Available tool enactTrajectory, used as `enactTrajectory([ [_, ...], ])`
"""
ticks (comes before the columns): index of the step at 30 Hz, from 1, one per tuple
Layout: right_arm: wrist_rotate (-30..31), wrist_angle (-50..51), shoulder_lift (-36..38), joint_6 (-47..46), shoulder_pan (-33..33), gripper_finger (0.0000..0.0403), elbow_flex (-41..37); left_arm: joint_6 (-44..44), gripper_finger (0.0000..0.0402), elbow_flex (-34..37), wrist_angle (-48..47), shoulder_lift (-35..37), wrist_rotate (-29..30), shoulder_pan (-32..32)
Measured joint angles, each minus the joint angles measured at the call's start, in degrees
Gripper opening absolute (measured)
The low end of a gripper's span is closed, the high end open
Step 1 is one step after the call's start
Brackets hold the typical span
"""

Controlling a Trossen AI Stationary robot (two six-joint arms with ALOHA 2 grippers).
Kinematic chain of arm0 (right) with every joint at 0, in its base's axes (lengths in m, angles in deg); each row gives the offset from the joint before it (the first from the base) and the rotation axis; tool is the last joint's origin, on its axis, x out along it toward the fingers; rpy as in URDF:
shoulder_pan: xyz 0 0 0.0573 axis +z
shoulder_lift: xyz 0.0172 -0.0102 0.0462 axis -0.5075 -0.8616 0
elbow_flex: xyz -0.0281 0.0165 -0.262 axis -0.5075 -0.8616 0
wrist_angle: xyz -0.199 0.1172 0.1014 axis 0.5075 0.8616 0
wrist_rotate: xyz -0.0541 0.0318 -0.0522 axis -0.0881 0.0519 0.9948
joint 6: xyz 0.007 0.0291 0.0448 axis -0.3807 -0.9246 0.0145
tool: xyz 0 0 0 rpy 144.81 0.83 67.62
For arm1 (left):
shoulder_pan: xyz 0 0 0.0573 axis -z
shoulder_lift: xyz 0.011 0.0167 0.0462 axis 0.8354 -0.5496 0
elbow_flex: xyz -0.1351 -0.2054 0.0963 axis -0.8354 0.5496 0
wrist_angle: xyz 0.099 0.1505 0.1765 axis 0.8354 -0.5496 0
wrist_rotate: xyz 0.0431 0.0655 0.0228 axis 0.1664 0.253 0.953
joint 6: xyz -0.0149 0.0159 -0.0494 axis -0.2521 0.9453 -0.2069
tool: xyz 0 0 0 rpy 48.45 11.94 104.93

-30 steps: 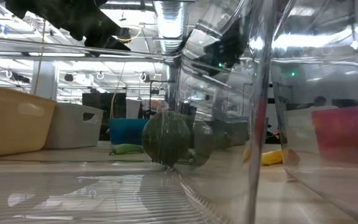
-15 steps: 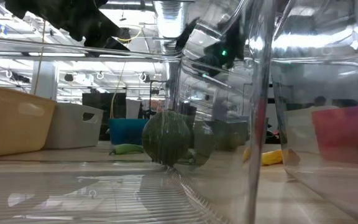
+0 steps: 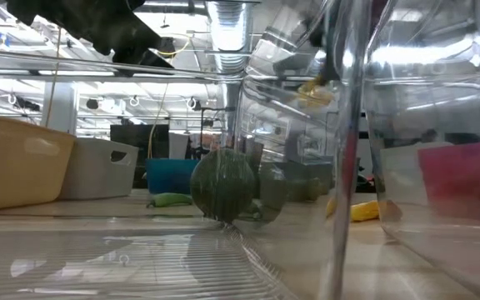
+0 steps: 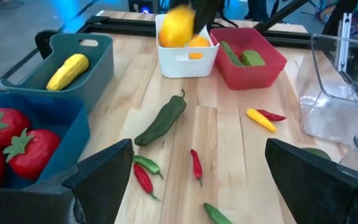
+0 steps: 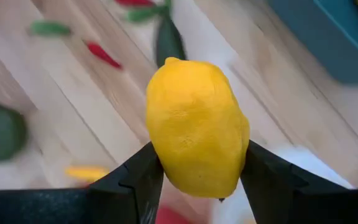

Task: Sort produce into baskets
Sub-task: Put the lemon into the white bin

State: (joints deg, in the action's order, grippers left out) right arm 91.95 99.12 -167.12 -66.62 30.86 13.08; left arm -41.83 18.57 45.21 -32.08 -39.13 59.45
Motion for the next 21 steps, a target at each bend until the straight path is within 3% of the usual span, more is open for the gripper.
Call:
enactTrajectory([
  [10, 7.64, 26.86, 7.49, -11.17, 3.90, 0.0218, 0.02, -6.18, 0.0352, 0.00, 1.71, -0.02, 0.09, -0.01],
  [21, 8.09, 30.97, 7.01, -7.95, 5.27, 0.0219, 0.02, -9.19, 0.0352, 0.00, 6.77, -0.30, 0.20, -0.02],
])
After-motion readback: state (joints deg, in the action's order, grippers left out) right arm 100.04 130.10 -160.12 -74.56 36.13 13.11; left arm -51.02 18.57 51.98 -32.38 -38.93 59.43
